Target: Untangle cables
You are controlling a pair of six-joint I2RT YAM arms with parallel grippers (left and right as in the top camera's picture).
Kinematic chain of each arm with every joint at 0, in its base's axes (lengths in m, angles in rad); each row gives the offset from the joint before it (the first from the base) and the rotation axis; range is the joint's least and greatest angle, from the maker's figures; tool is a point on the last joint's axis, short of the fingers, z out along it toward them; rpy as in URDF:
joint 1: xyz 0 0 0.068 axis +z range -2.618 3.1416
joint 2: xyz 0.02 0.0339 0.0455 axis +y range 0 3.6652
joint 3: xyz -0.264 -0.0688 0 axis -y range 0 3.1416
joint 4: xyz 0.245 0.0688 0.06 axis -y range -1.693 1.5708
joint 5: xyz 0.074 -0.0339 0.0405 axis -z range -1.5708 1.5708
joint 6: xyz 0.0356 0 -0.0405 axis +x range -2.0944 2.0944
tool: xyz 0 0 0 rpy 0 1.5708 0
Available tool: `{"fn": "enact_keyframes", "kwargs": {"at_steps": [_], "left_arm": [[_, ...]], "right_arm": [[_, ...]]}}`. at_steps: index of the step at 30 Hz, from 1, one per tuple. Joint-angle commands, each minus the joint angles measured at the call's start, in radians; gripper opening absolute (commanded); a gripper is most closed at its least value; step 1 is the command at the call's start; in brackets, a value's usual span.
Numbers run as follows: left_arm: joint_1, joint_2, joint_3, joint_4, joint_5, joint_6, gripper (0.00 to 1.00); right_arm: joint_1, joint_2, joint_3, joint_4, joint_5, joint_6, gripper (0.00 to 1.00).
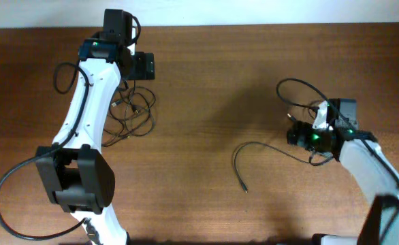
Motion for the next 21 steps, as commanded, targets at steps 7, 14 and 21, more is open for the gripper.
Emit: {"fn": "enact_keyframes", "kwargs": {"at_steps": [7,14,21], "left_arm": [[0.006,0.008,-0.003,0.000,0.007,-0.006,0.99],[0.006,0.008,-0.003,0.000,0.007,-0.006,0.99],[0.006,0.008,-0.003,0.000,0.007,-0.006,0.99]], "right_arm": [[0.006,0.142,0.139,0.104,-0.038,-0.369,0.68],[0.045,0.219,0.139,0.181,-0.031,-0.479,0.56],[0.057,0.317,0.138,0.197,-0.017,-0.474,0.62]]}}
